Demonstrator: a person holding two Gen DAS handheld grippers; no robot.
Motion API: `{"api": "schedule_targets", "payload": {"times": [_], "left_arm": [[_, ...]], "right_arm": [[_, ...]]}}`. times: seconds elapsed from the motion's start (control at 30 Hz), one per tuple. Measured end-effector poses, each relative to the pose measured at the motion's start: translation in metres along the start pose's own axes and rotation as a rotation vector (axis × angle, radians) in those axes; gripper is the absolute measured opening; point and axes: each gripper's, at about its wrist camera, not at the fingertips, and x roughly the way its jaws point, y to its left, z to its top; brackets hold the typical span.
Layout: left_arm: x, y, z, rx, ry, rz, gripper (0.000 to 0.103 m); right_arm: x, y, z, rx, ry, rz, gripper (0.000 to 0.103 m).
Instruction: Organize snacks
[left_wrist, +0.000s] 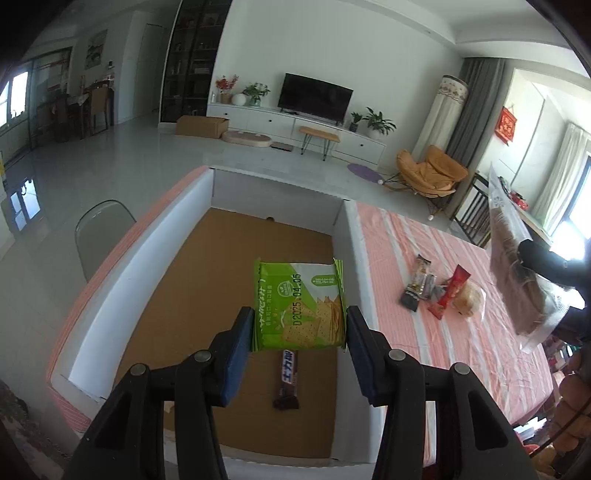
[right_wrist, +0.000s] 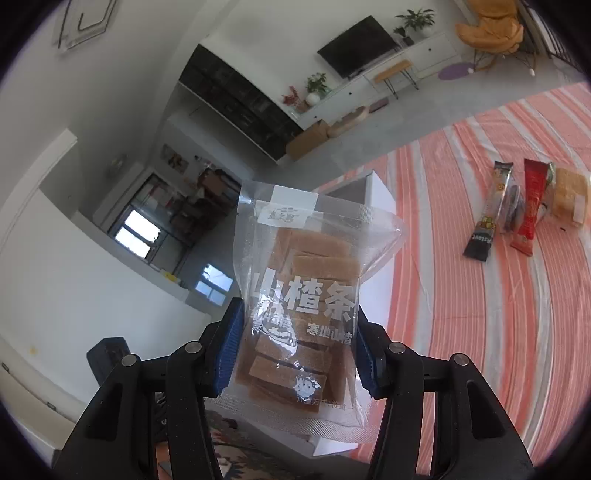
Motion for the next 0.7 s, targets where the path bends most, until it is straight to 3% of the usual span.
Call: {"api": "schedule_targets", "payload": {"times": [0.1, 0.2, 0.27, 0.33, 0.4, 0.53, 0.63, 0.7], "left_arm": [[0.02, 0.045, -0.008, -0.072, 0.033, 0.113, 0.049], [0.039, 0.065, -0.023, -0.085, 0.079, 0.193, 0.05], [0.051, 0.07, -0.035, -0.094, 0.123, 0.234, 0.059], [0.064, 0.073, -0.041, -0.114, 0.164, 0.247, 0.085], [0.069, 0.071, -0.045, -0.125, 0.158, 0.241, 0.085], [0.072, 0.057, -0.048, -0.121, 0.127, 0.217, 0.086], [0.063, 0.032, -0.047, -0.106, 0.077, 0.137, 0.086], [0.059, 0.002, -0.044, -0.065, 0.057, 0.071, 0.087]], "right_arm": [[0.045, 0.038, -0.004, -0.113, 0.061, 0.001, 0.056], [0.093, 0.053, -0.019, -0.163, 0.123, -0.007, 0.057], [0.124, 0.054, -0.03, -0.193, 0.17, -0.033, 0.065], [0.15, 0.047, -0.042, -0.214, 0.247, -0.072, 0.071], [0.156, 0.036, -0.049, -0.23, 0.289, -0.1, 0.075], [0.131, 0.007, -0.053, -0.309, 0.189, -0.247, 0.078], [0.096, -0.029, -0.055, -0.312, 0.099, -0.388, 0.083], [0.071, -0.063, -0.057, -0.298, 0.056, -0.535, 0.083]]}}
